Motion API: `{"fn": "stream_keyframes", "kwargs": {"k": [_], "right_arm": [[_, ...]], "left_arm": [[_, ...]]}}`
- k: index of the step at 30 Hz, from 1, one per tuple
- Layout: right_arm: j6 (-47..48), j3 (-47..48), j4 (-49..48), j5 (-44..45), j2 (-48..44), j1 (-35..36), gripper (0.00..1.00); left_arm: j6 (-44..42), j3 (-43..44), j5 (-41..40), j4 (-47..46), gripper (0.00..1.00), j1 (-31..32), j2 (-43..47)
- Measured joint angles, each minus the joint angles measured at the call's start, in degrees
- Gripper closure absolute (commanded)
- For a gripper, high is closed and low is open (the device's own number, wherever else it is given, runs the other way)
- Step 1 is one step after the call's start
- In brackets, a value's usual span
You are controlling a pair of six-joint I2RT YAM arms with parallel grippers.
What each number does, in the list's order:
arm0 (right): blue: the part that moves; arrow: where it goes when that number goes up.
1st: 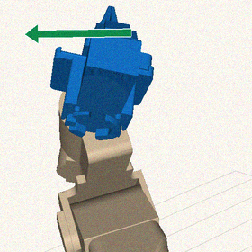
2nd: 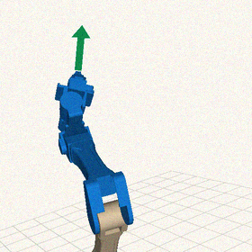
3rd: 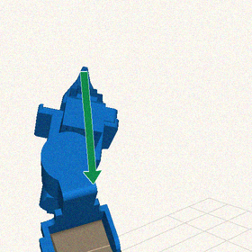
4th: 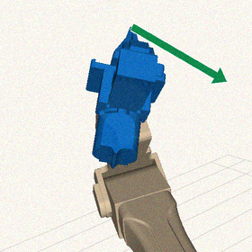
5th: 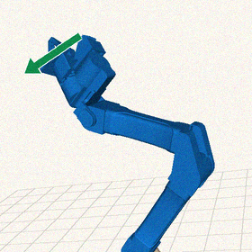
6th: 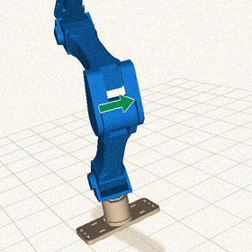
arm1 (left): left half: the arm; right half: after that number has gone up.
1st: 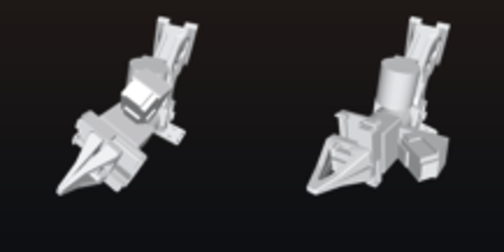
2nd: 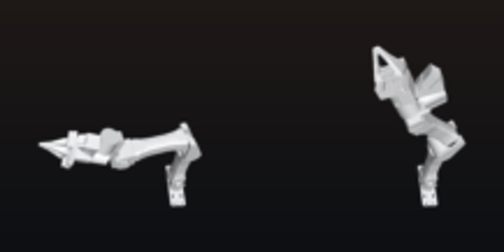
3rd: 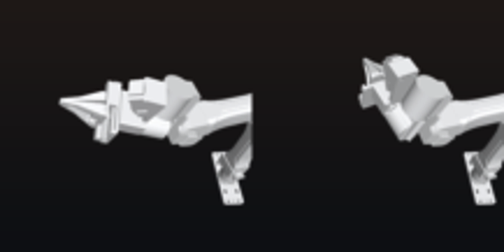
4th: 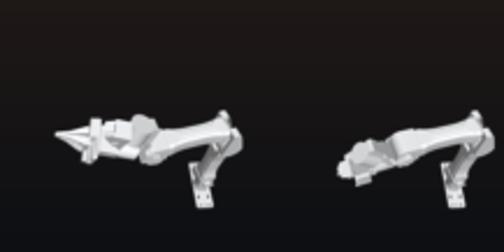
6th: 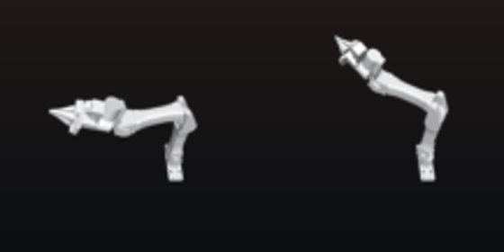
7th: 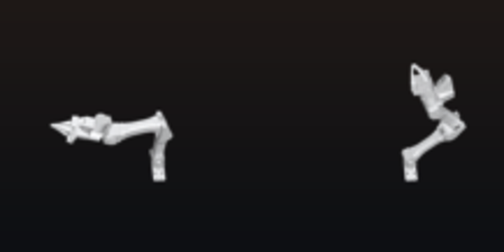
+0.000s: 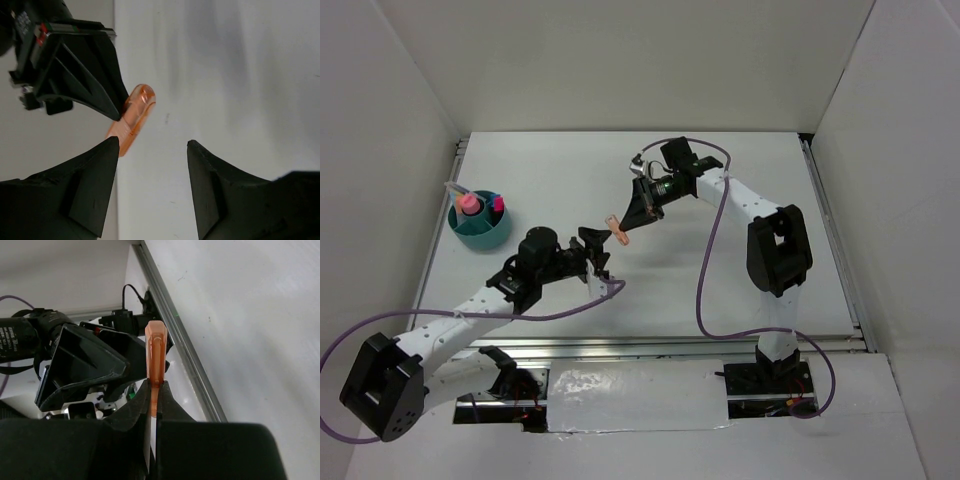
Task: Sort the stationery into containers
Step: Place the stationery in the storage box.
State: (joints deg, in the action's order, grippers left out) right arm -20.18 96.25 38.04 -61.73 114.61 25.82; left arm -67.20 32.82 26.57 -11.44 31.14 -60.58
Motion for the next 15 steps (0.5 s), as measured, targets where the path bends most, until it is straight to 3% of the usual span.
{"fn": "stream_keyframes", "kwargs": {"k": [9, 15], "right_arm": [[-0.79, -1.07, -0.24, -3.74, 0.00, 0.00, 1.00], [-0.83, -1.16, -0.37, -5.18, 0.00, -0.22, 1.00]], "left_arm": [[-5.95, -2.25, -2.93, -14.56, 0.34, 3.61, -4.33], [-8.13, -2.25, -2.84, -17.22, 0.46, 4.55, -6.21]]}}
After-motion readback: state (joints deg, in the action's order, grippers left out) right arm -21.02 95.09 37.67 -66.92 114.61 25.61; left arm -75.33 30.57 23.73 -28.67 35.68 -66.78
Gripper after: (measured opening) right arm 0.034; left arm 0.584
